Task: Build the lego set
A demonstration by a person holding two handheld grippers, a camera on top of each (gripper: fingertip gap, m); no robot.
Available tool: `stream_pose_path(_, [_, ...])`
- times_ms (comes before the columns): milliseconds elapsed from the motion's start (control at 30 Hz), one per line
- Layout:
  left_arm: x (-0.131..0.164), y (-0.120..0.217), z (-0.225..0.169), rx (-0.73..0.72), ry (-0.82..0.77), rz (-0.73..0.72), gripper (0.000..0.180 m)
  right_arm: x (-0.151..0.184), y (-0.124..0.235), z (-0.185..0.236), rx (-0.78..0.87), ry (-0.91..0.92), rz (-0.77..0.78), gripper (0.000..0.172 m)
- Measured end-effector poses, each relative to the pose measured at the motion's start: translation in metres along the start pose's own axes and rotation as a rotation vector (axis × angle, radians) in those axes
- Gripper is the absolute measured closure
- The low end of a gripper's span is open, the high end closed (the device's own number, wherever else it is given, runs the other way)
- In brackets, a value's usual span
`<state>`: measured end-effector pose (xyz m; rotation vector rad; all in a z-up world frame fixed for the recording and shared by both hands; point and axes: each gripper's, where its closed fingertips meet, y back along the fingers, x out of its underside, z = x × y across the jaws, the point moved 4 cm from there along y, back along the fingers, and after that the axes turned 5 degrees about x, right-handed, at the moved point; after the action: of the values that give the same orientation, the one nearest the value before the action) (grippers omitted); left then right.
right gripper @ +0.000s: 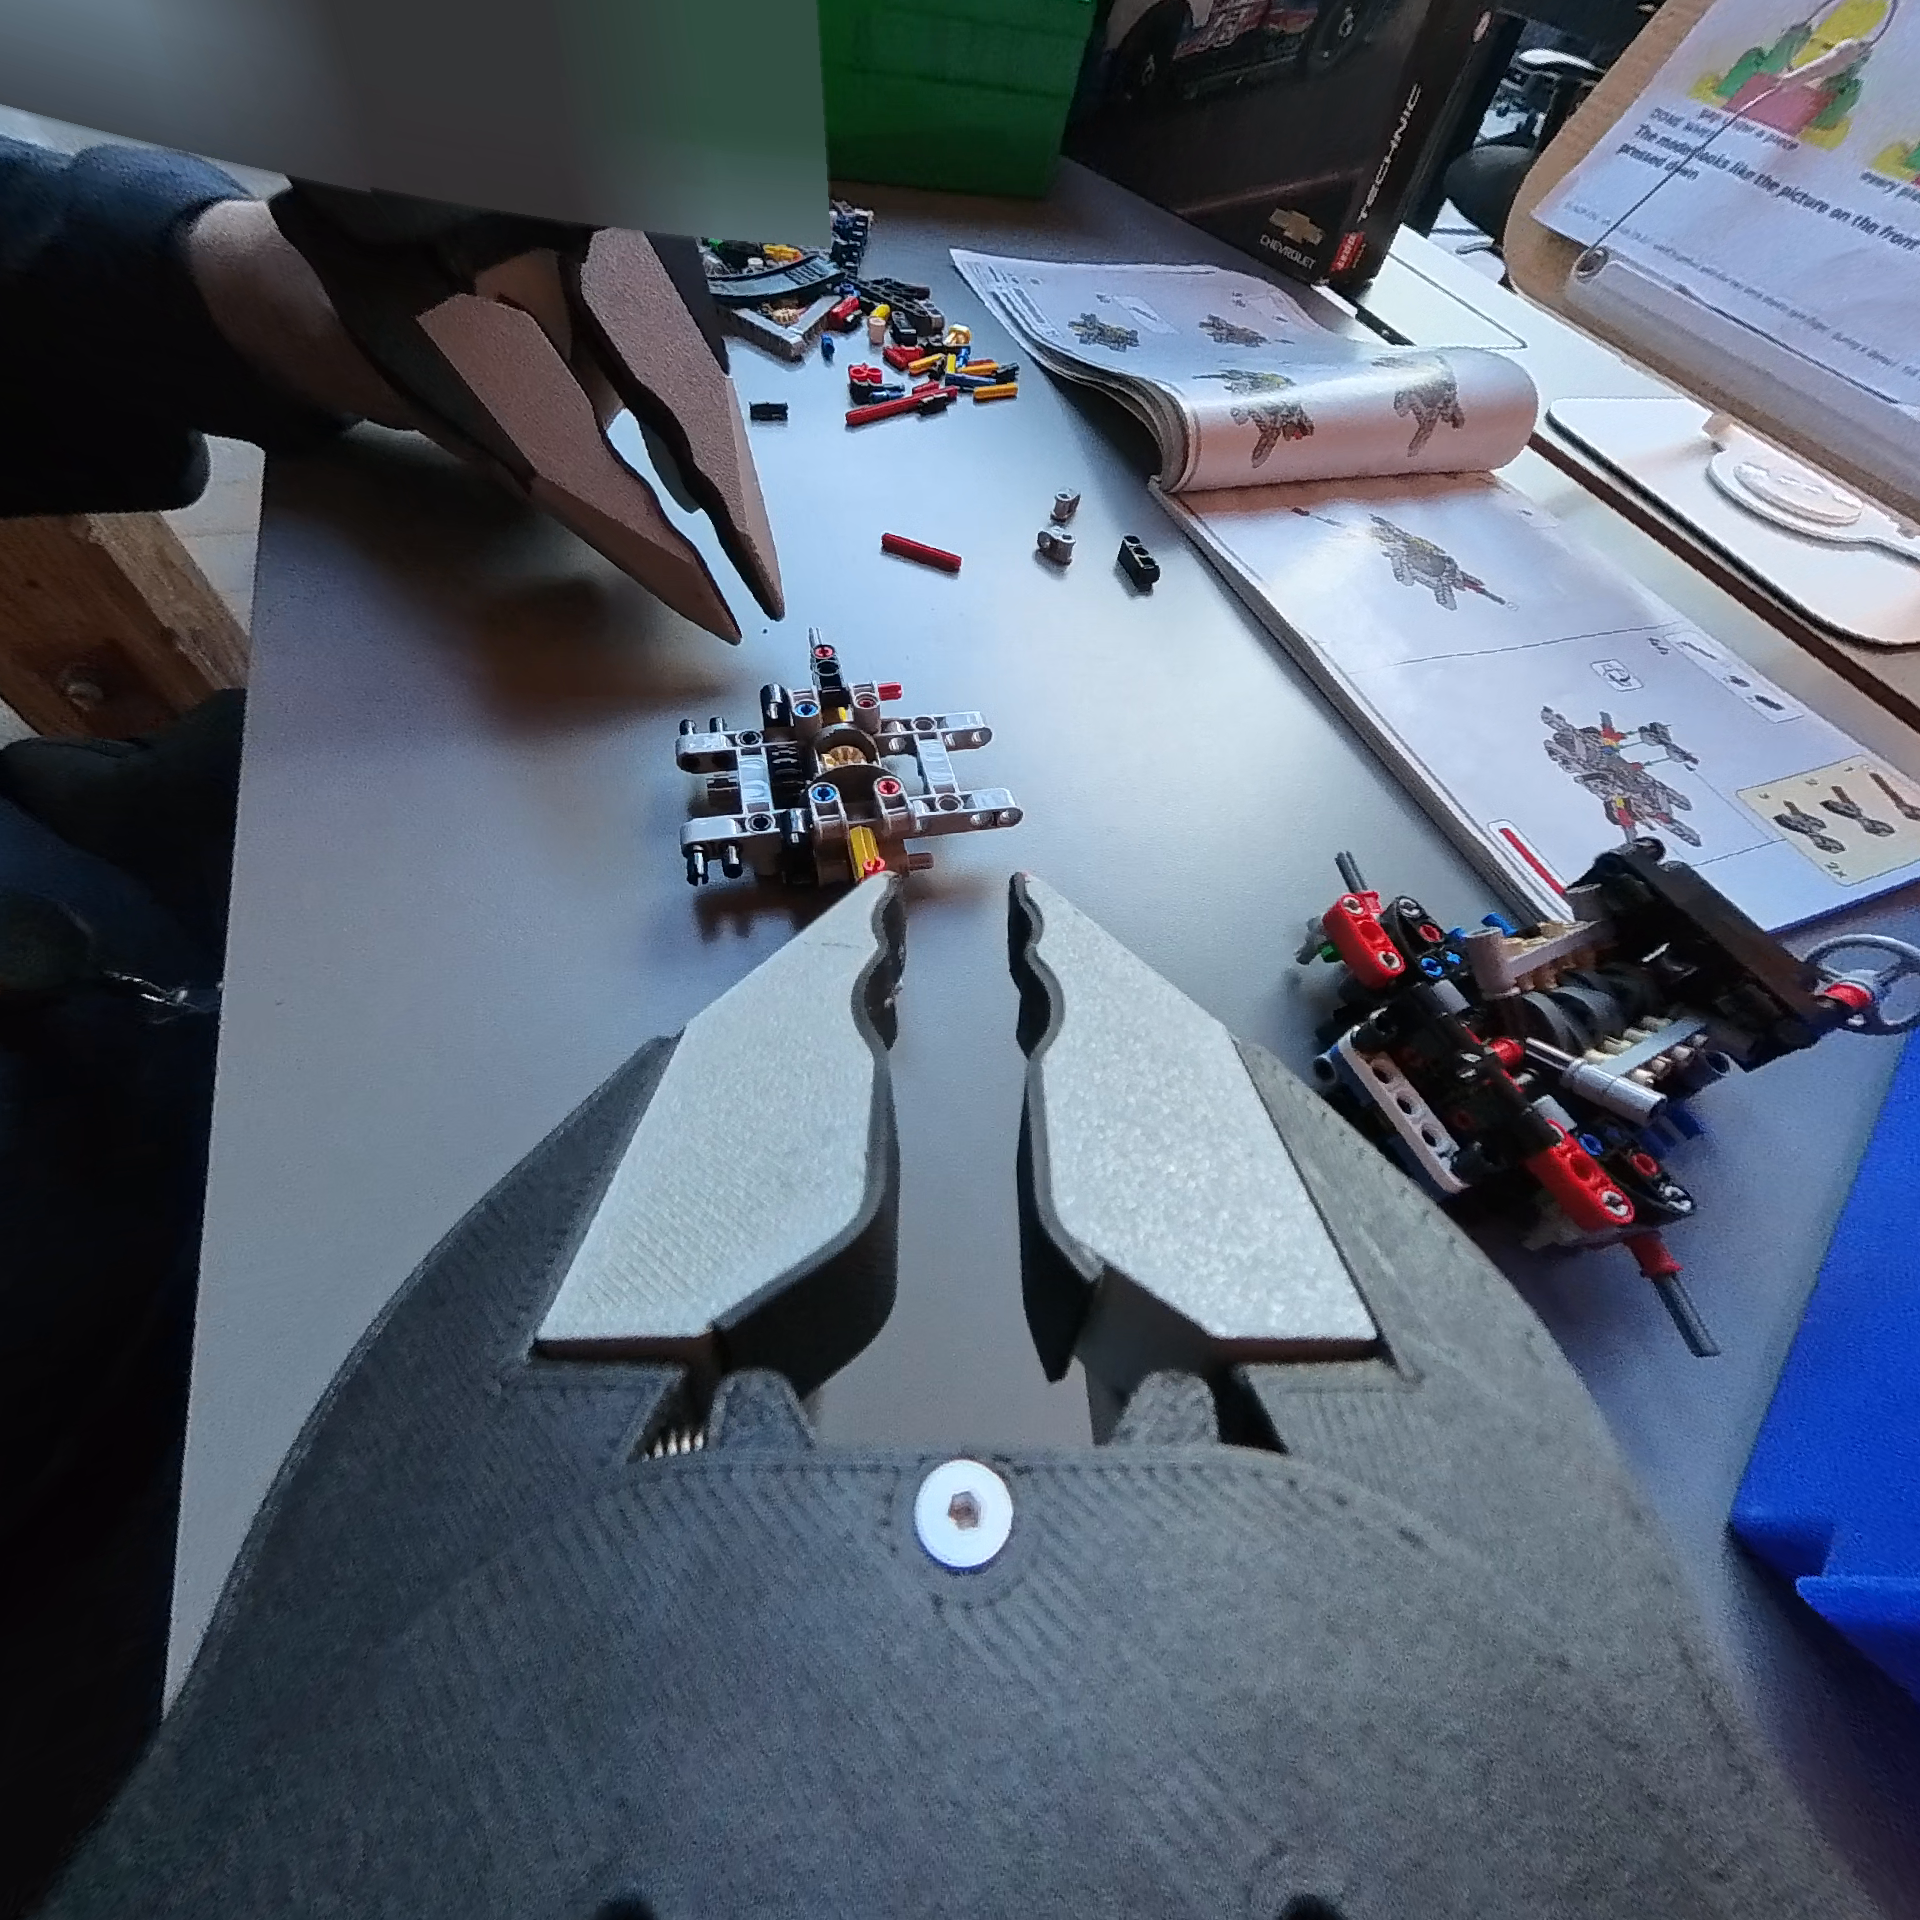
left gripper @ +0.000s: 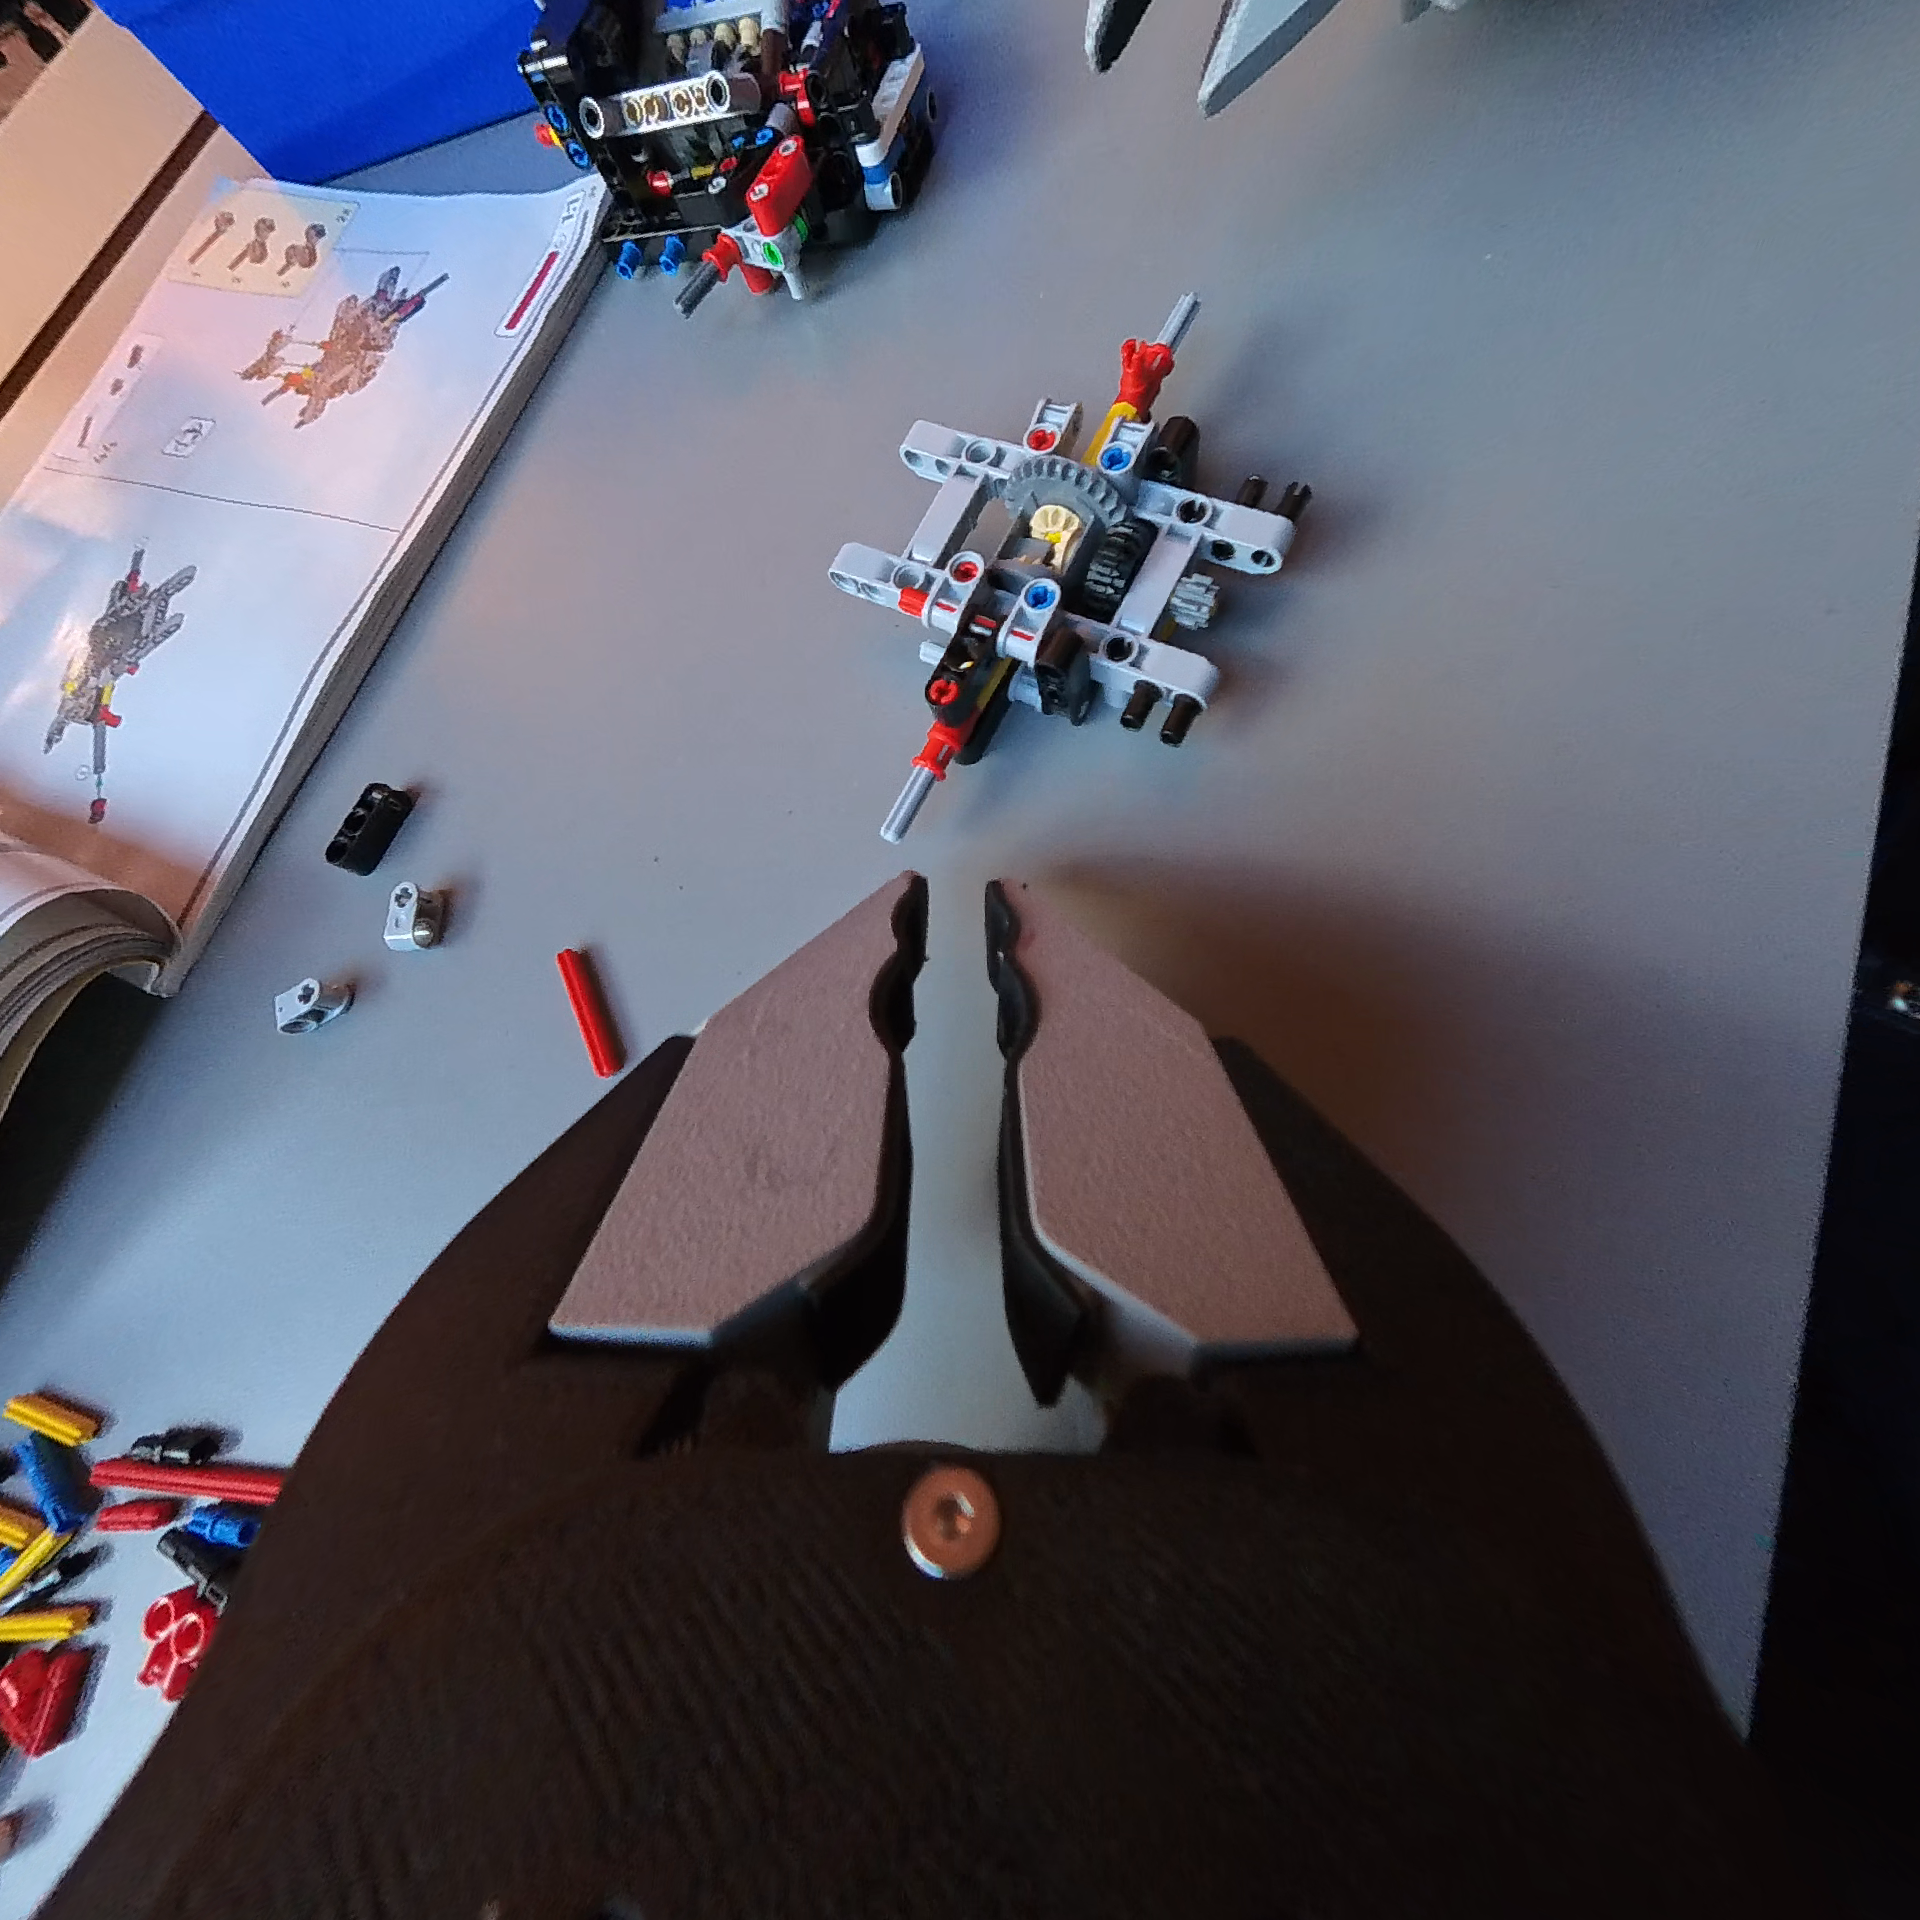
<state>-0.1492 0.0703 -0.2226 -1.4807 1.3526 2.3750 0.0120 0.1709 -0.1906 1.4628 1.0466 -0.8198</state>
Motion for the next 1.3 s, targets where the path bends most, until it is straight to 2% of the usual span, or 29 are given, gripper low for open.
stream_pose_path(400, [0.0028,-0.0047,-0.0054,-0.081,-0.117,0.055,0.174,0.0009,-0.0012,0.0048,0.035,0.071,0.012,0.158])
stream_pose_path(1067, [0.0026,-0.0050,-0.0047,-0.024,-0.083,0.046,0.175,0.0035,-0.0045,0.0054,0.029,0.077,0.041,0.159])
stream_pose_path(1300, [0.0026,-0.0054,-0.0046,-0.036,-0.092,0.047,0.174,0.0035,-0.0049,0.0091,0.008,0.096,0.038,0.154])
